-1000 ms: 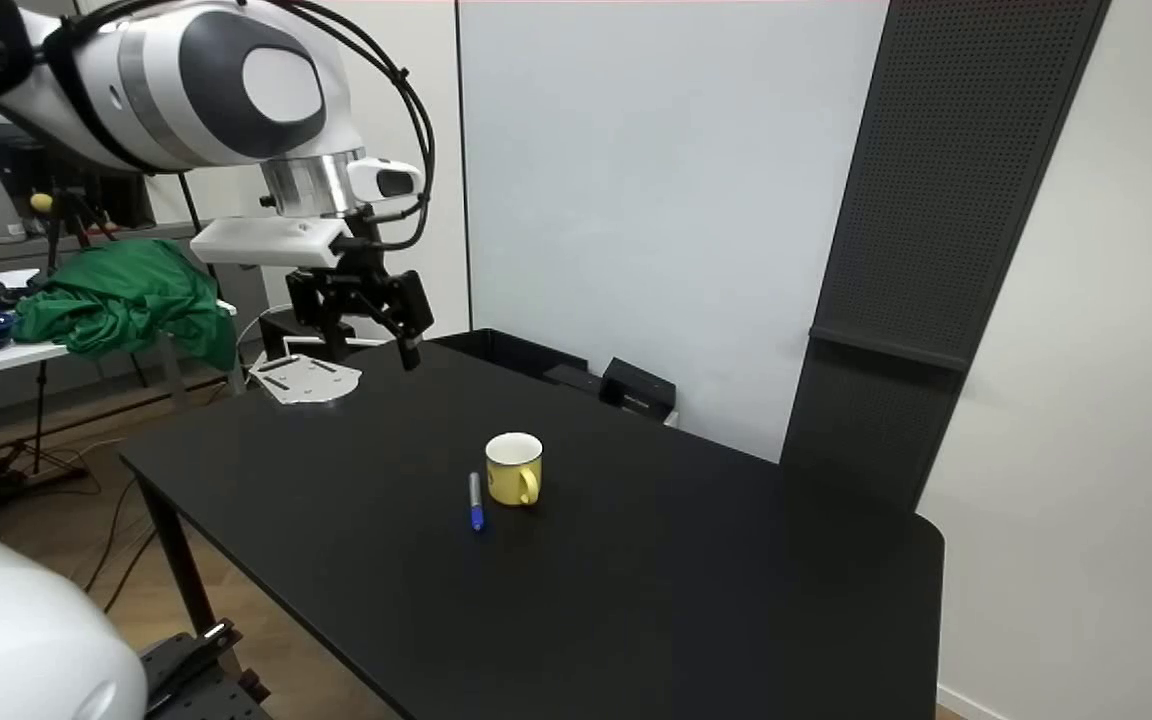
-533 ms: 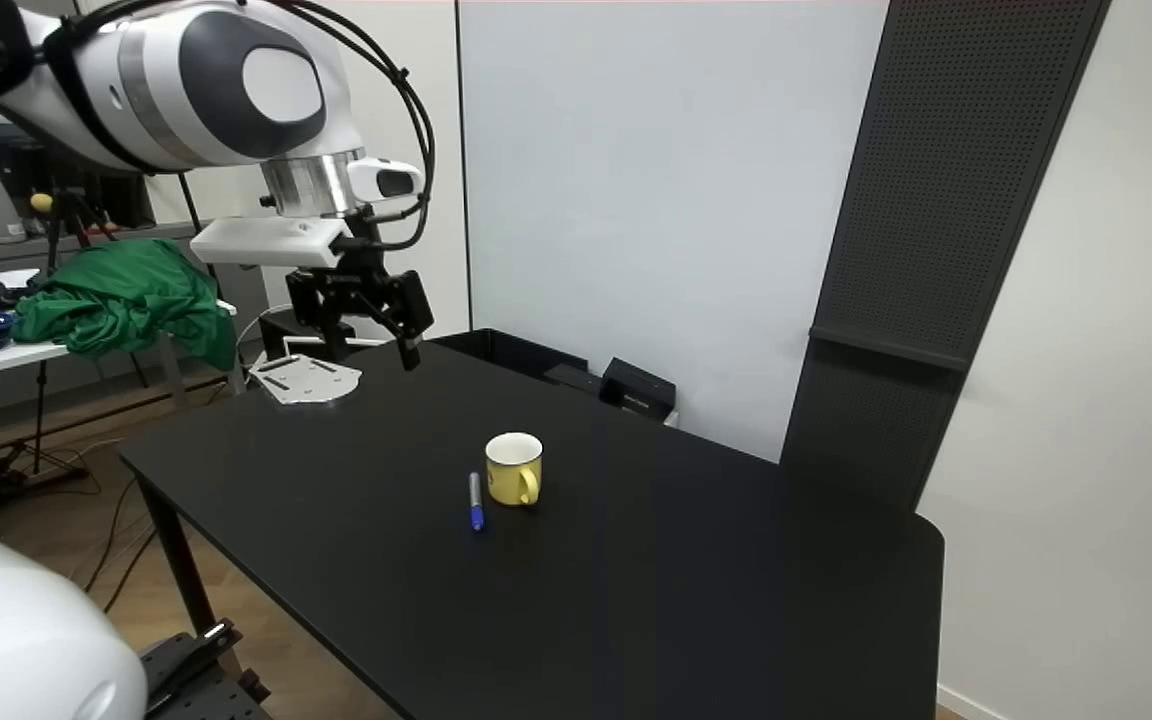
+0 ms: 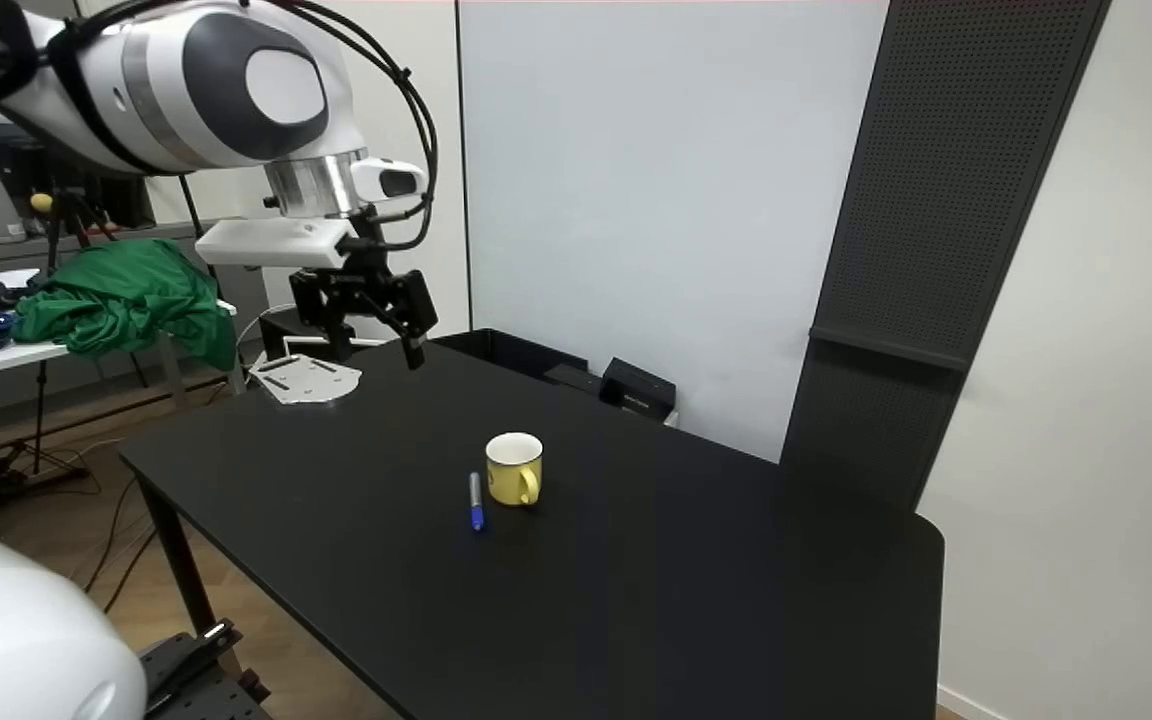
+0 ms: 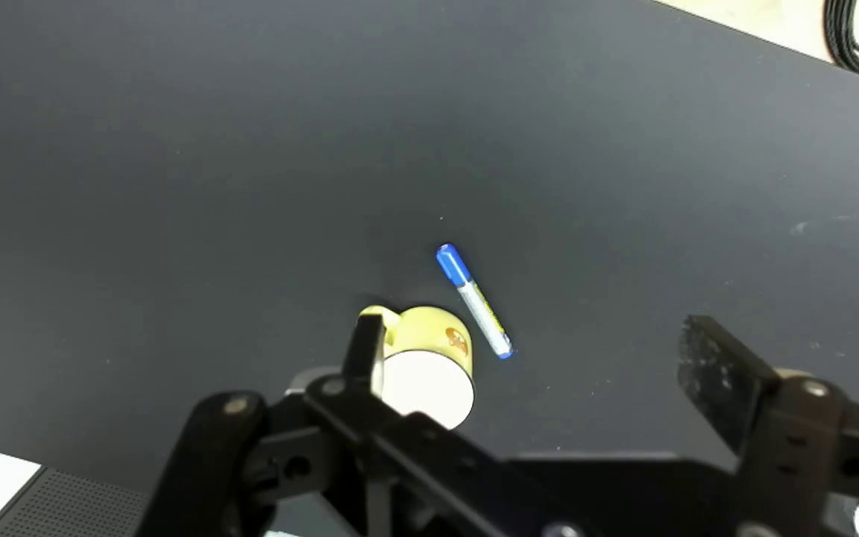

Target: Put the marker in the mug

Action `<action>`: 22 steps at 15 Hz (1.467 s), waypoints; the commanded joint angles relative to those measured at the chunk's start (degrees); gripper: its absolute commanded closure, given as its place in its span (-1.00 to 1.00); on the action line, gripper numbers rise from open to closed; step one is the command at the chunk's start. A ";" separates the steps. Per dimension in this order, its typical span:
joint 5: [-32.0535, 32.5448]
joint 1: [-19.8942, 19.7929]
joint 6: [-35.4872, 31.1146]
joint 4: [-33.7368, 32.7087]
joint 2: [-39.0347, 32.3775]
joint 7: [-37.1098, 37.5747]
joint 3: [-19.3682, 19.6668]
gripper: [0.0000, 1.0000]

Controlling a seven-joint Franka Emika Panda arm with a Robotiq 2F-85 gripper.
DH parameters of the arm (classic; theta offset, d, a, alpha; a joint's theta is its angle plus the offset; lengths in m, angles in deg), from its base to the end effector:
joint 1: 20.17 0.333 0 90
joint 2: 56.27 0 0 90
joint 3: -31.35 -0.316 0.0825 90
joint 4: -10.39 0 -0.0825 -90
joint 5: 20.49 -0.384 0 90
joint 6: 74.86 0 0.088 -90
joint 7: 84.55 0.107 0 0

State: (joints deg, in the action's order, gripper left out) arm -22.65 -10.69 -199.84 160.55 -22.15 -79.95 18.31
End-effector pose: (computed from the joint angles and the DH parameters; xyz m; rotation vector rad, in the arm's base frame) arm 0.3482 0.1463 0.4488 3.0440 0.4048 0.2491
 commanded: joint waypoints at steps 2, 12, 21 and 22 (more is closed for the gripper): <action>1.23 -0.48 -3.02 0.14 -2.92 -1.76 2.35 -1.00; 7.85 -6.73 -17.44 -2.85 -16.15 -6.20 7.33 -1.00; 5.92 -4.76 -24.70 -4.70 -27.97 -11.73 8.32 -1.00; 5.91 -4.72 -24.78 -4.71 -28.37 -11.73 8.30 -1.00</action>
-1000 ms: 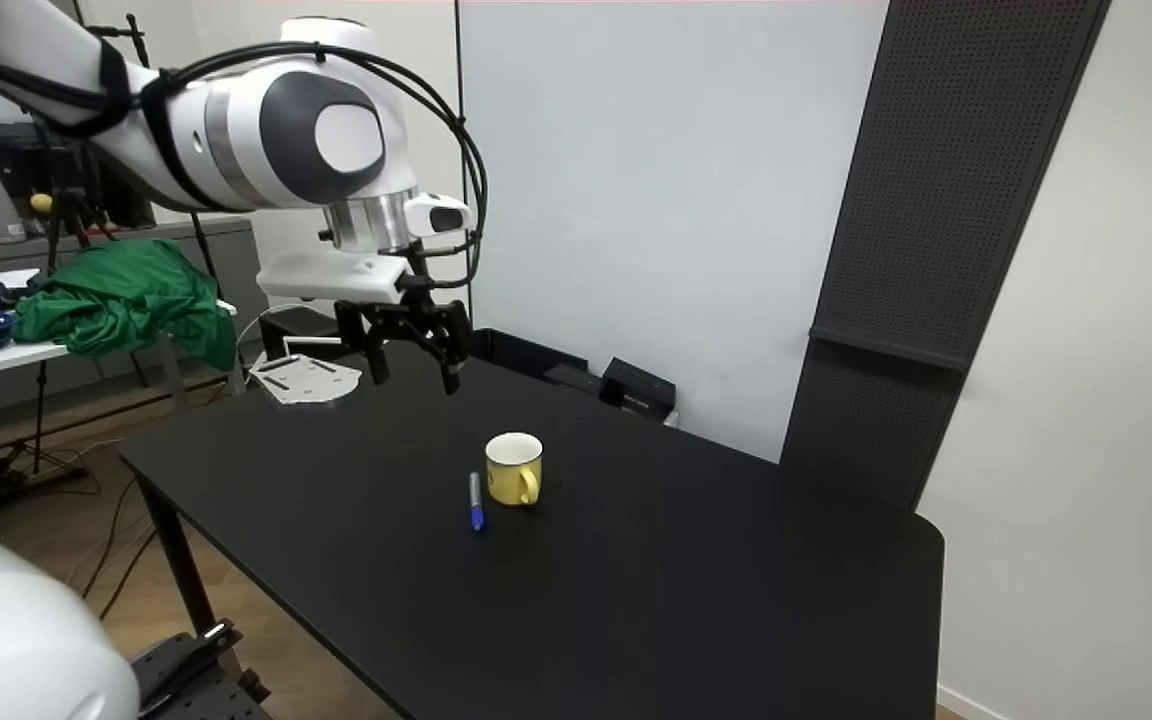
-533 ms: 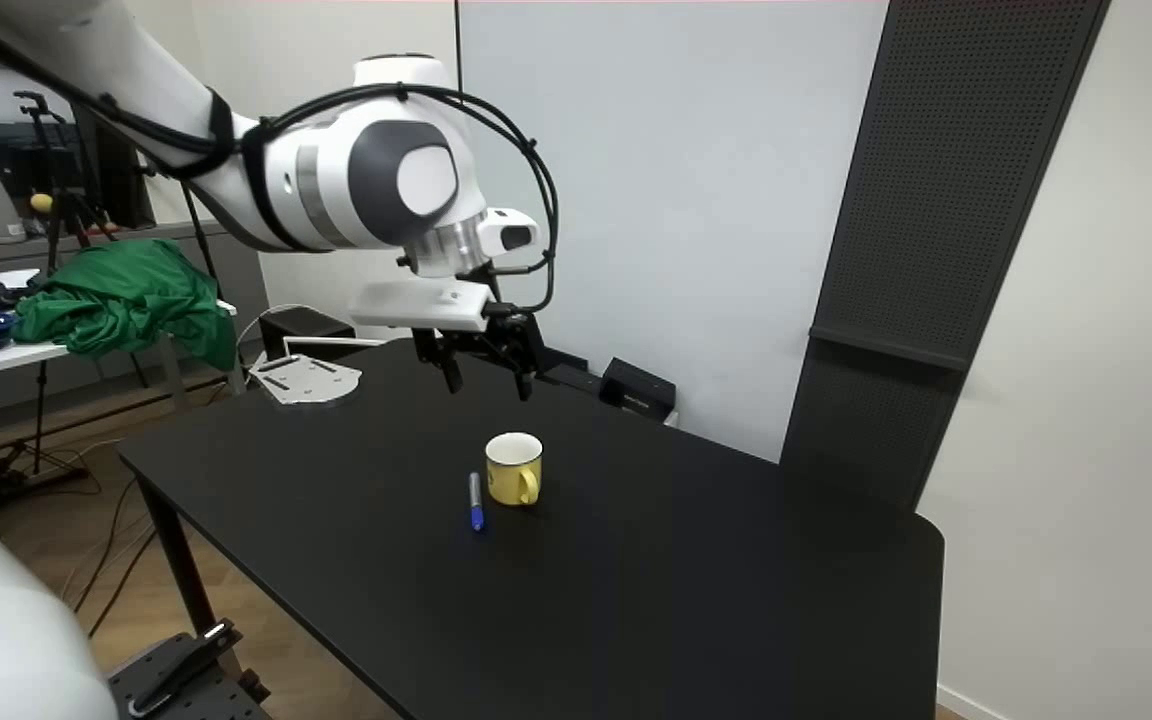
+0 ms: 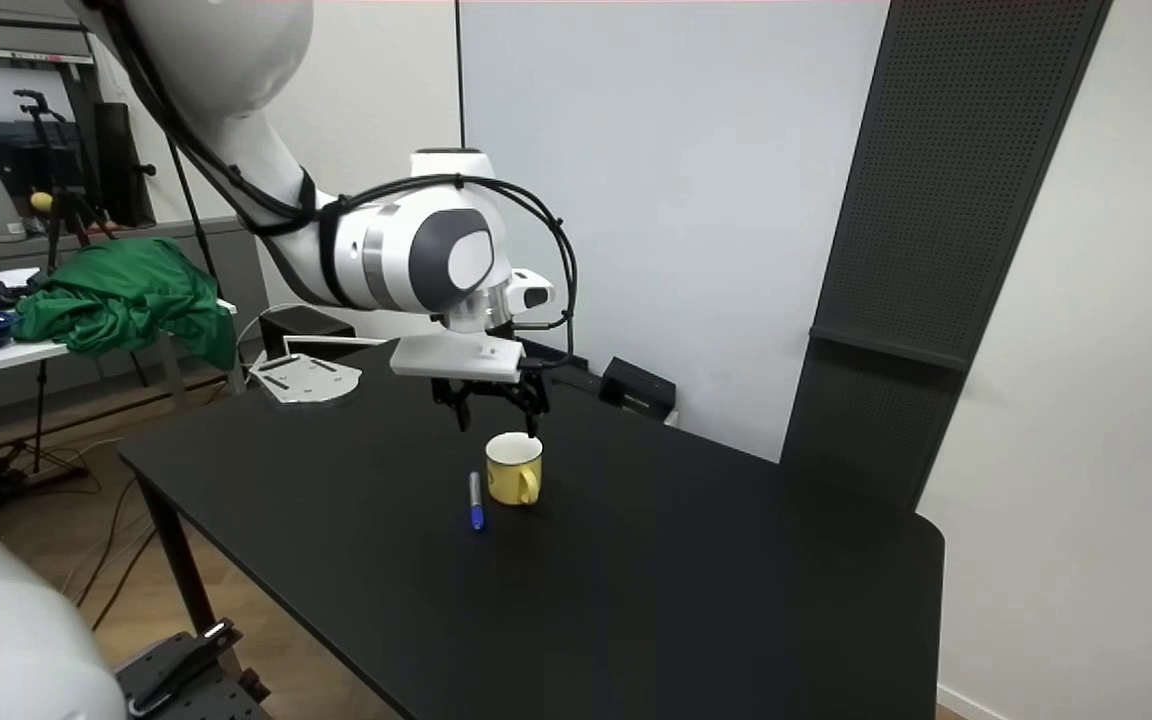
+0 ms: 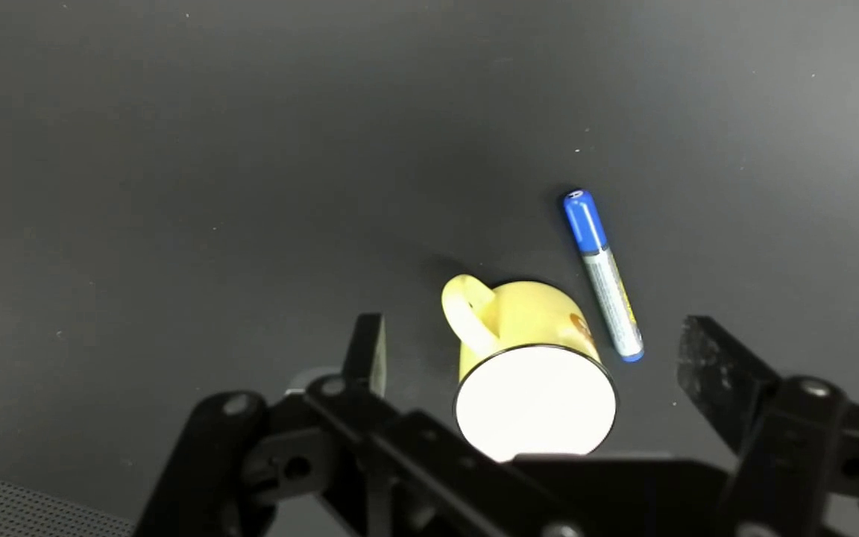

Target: Put the marker in the mug

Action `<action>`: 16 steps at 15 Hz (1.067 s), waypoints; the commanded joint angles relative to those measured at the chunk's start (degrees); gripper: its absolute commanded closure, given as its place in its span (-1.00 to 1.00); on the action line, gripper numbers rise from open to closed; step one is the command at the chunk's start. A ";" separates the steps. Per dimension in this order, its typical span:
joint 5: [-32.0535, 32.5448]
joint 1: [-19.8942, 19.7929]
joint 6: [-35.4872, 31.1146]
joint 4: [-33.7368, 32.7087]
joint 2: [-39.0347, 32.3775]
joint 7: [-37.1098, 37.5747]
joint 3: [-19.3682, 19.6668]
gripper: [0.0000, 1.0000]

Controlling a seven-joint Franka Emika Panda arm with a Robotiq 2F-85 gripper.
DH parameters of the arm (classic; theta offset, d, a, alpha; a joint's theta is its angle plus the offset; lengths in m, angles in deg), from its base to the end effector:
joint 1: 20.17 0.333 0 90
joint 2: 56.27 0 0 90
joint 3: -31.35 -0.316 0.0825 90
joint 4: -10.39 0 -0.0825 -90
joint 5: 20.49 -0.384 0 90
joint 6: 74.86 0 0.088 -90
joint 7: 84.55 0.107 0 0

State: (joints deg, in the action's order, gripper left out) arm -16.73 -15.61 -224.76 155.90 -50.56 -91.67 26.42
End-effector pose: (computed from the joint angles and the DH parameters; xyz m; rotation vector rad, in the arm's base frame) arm 0.4603 0.0782 0.3255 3.0413 0.5285 0.2732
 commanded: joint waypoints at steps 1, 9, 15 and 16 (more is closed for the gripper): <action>-0.01 0.14 0.15 -0.03 0.13 -0.01 0.27 -1.00; 5.32 1.61 -12.09 -2.84 -11.04 -3.28 -1.49 -1.00; 1.81 1.16 -16.08 -9.74 -24.68 -13.06 -7.53 -1.00; 3.08 1.78 -16.86 -5.63 -20.29 -9.87 -6.02 -1.00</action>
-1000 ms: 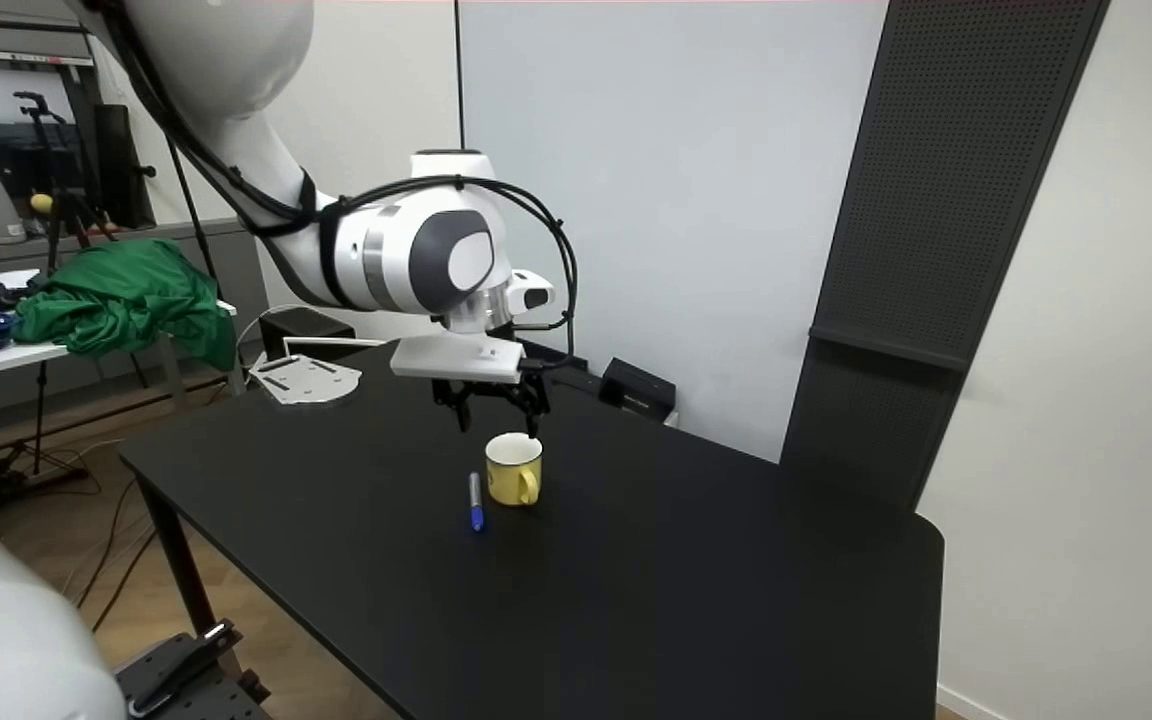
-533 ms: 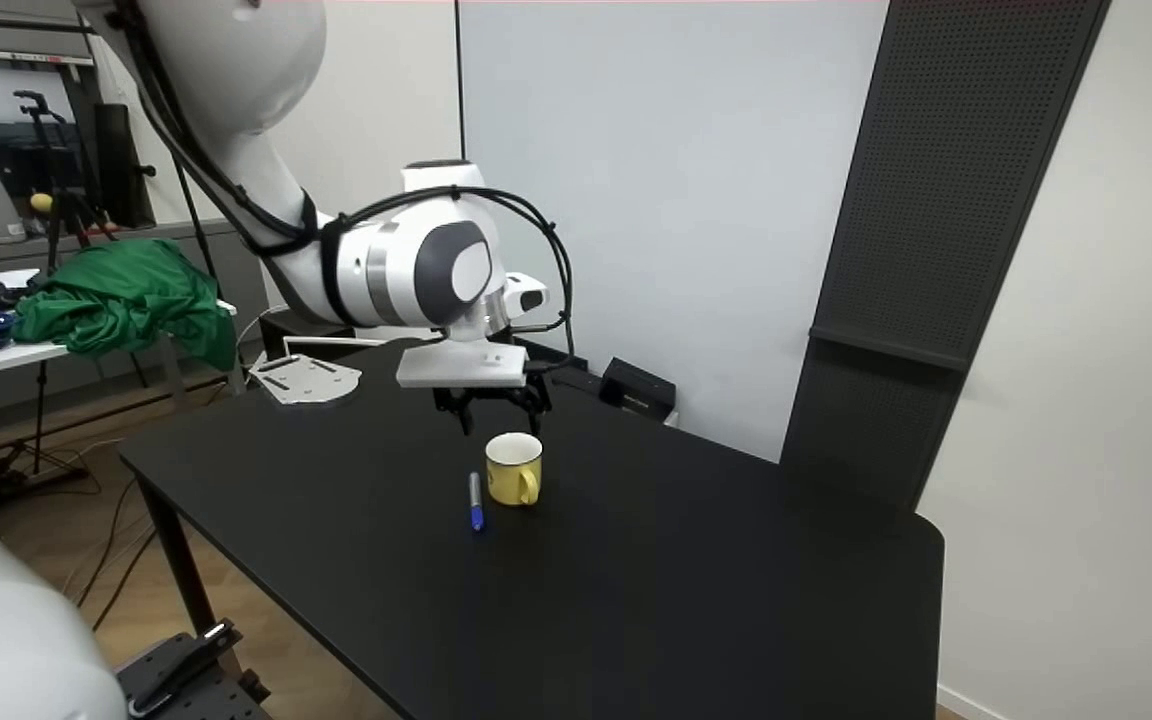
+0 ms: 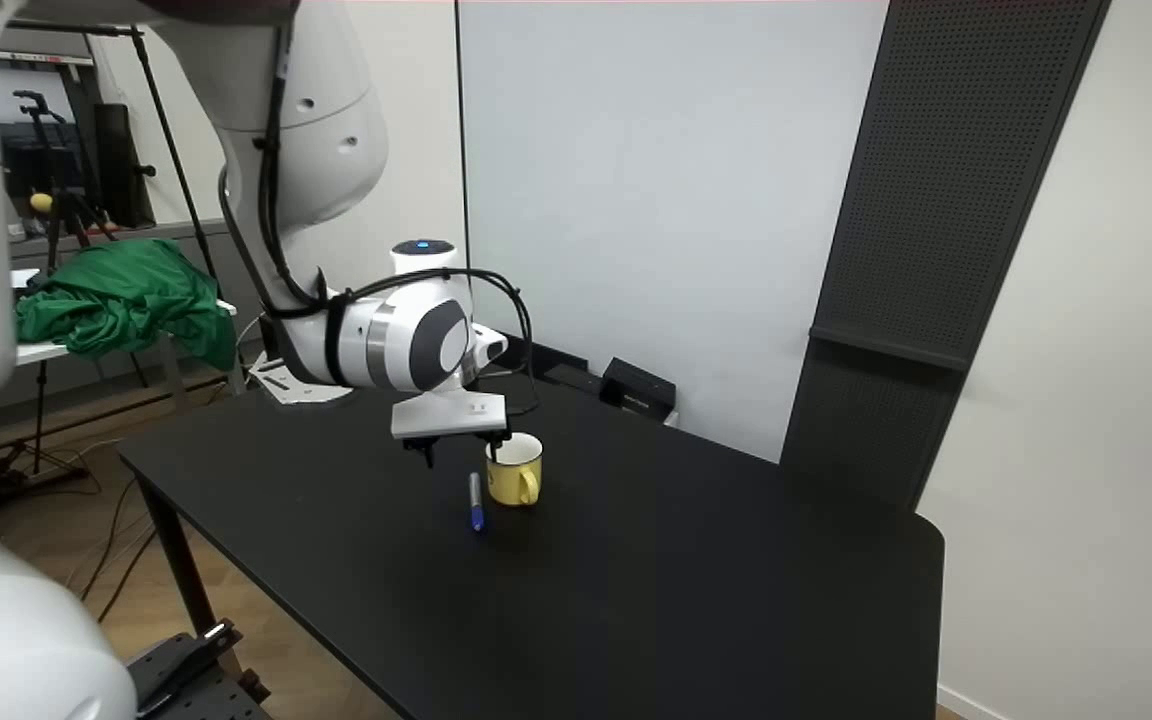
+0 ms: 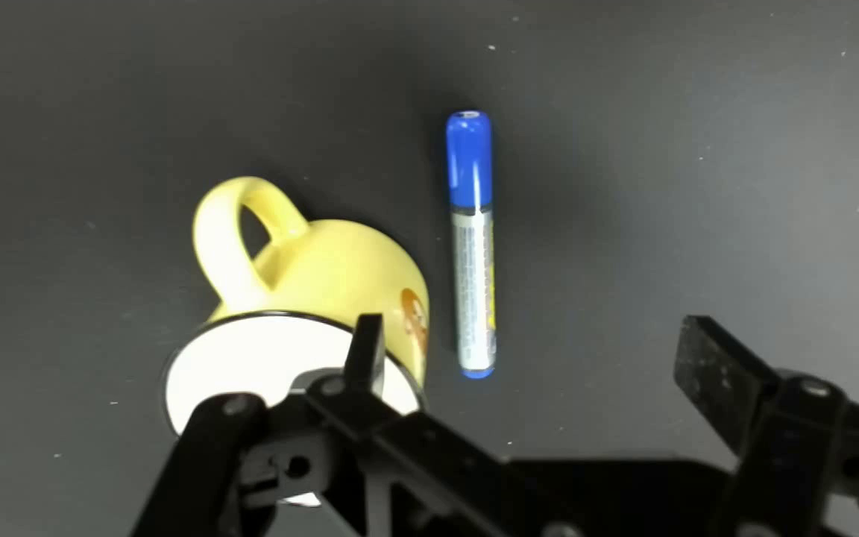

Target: Put the marker in the mug

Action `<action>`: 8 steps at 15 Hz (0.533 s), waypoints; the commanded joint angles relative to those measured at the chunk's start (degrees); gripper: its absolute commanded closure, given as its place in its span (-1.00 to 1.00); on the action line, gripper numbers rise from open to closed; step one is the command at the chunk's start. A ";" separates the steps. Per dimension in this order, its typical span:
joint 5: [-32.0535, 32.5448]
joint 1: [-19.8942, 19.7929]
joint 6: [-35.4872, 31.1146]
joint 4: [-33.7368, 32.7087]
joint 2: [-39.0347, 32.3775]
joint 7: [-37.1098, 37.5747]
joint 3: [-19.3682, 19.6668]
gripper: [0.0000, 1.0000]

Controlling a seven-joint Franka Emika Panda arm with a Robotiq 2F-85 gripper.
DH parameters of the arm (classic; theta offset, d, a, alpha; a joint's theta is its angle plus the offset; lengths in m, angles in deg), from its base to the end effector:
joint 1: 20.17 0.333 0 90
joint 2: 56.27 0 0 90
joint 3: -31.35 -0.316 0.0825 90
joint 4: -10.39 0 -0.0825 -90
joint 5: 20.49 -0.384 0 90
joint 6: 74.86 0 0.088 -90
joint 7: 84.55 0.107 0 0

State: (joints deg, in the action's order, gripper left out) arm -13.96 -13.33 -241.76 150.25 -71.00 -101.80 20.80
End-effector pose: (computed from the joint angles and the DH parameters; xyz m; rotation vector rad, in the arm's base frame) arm 0.4824 0.1606 0.2228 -2.9247 -1.0704 -0.3458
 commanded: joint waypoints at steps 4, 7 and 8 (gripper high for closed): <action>0.41 -0.75 -0.01 -0.72 -1.43 0.00 -0.81 -1.00; -0.17 -1.15 0.11 -0.39 -1.87 -0.86 -1.67 -1.00; -0.10 -1.04 0.12 -0.32 -2.10 -0.80 -1.81 -1.00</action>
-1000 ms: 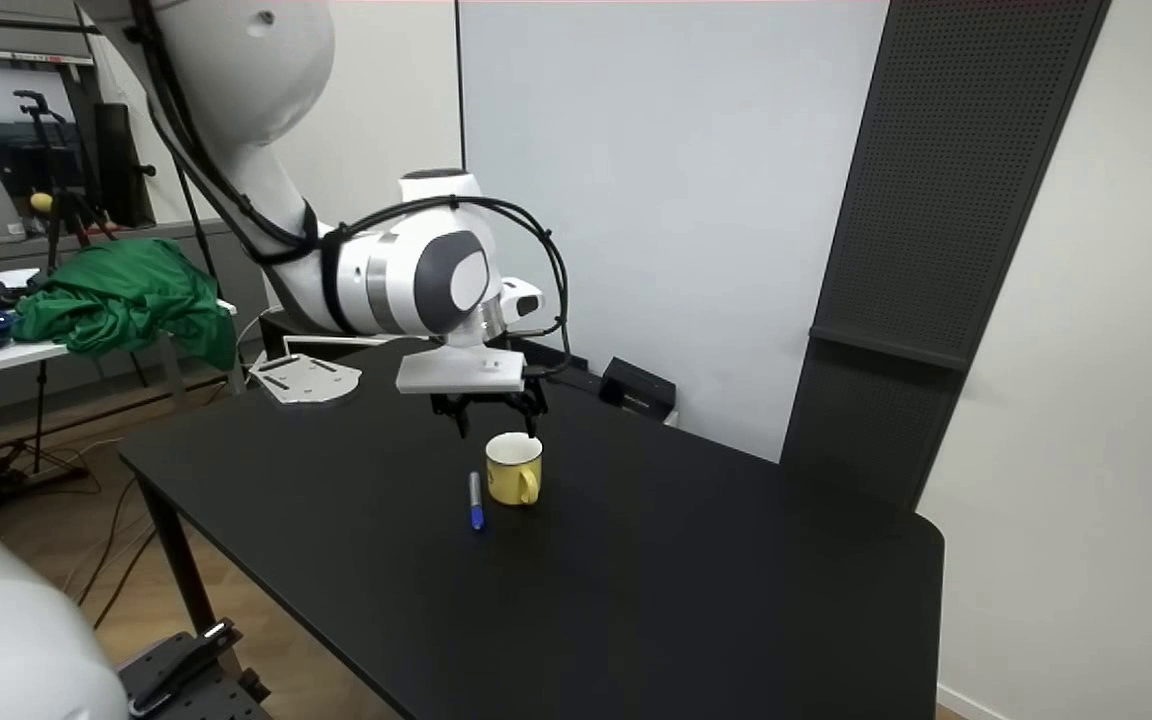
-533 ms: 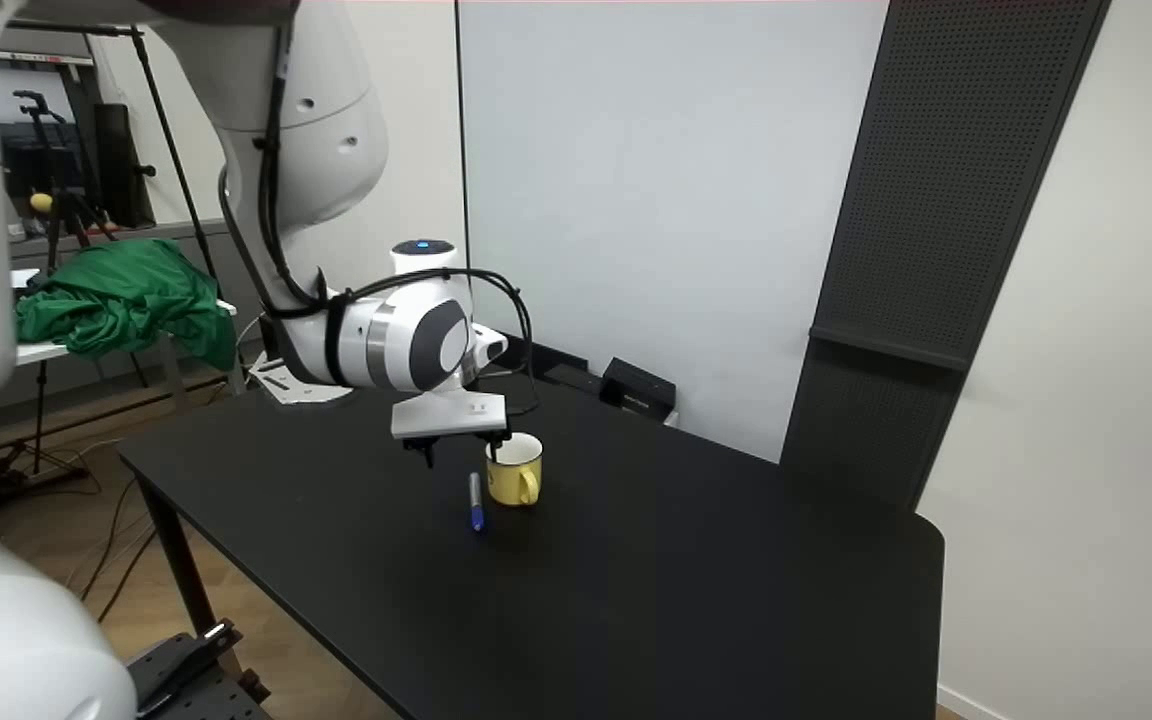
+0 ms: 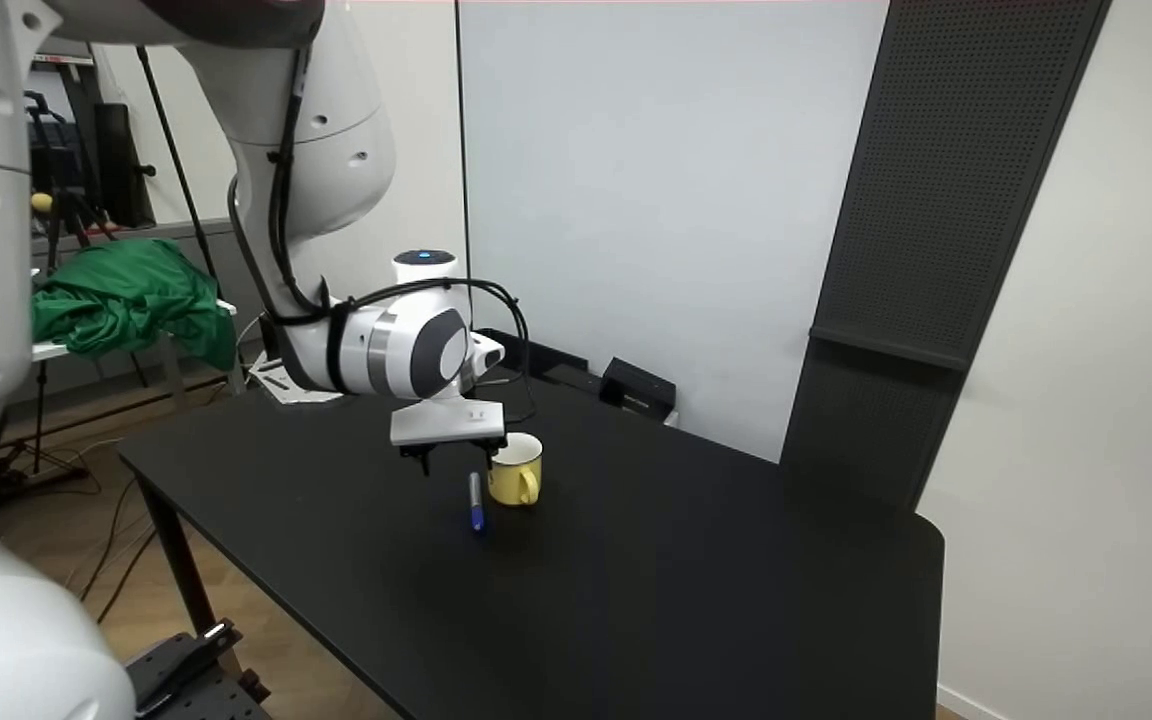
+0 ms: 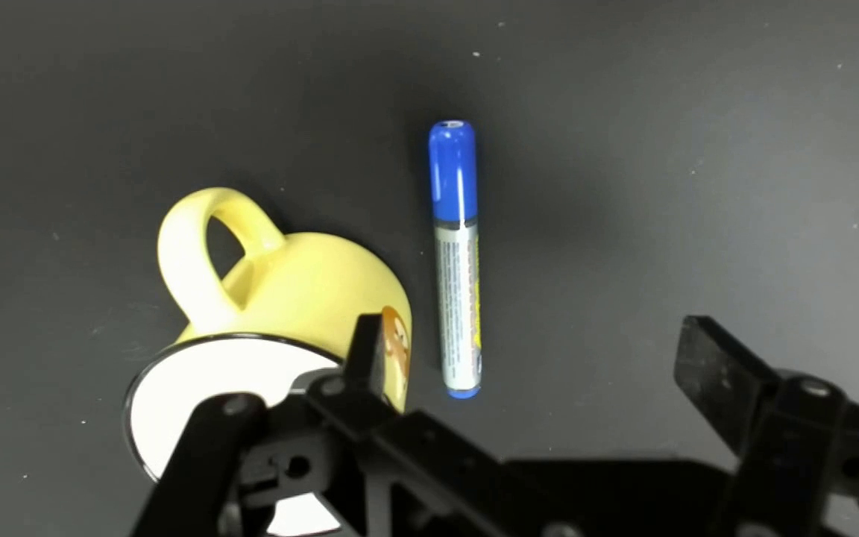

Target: Put the marker in the mug

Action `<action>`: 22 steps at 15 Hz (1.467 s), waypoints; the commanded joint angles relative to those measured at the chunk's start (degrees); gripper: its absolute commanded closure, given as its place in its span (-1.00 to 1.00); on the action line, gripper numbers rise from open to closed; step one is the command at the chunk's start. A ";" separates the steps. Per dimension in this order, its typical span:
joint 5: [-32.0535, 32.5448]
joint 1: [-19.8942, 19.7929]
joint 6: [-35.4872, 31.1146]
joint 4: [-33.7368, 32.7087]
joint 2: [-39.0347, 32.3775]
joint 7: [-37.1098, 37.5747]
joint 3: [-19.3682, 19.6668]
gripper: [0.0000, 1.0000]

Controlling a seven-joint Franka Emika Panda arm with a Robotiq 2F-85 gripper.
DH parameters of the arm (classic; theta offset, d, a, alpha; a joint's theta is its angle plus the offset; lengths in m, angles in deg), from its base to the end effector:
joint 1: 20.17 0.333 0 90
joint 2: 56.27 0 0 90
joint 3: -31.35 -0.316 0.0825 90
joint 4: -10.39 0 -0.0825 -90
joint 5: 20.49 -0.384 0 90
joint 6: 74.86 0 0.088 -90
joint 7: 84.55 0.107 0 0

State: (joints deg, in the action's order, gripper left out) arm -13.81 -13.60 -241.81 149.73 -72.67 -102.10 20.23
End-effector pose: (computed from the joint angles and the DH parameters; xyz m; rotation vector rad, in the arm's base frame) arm 0.4818 0.1640 0.2118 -2.9140 -1.0848 -0.3173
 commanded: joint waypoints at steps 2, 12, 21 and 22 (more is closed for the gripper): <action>-0.56 -0.89 0.07 0.44 -0.76 -0.83 -2.10 -1.00; 1.88 -1.24 -1.87 -0.34 -4.32 -1.66 -0.43 -1.00; 4.28 -1.54 -5.30 -2.94 -10.48 -0.80 3.14 -0.19; 4.52 -1.37 -5.22 -3.44 -11.07 -0.74 3.48 -0.06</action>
State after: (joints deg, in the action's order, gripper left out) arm -10.99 -15.09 -246.53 148.55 -81.62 -103.78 22.79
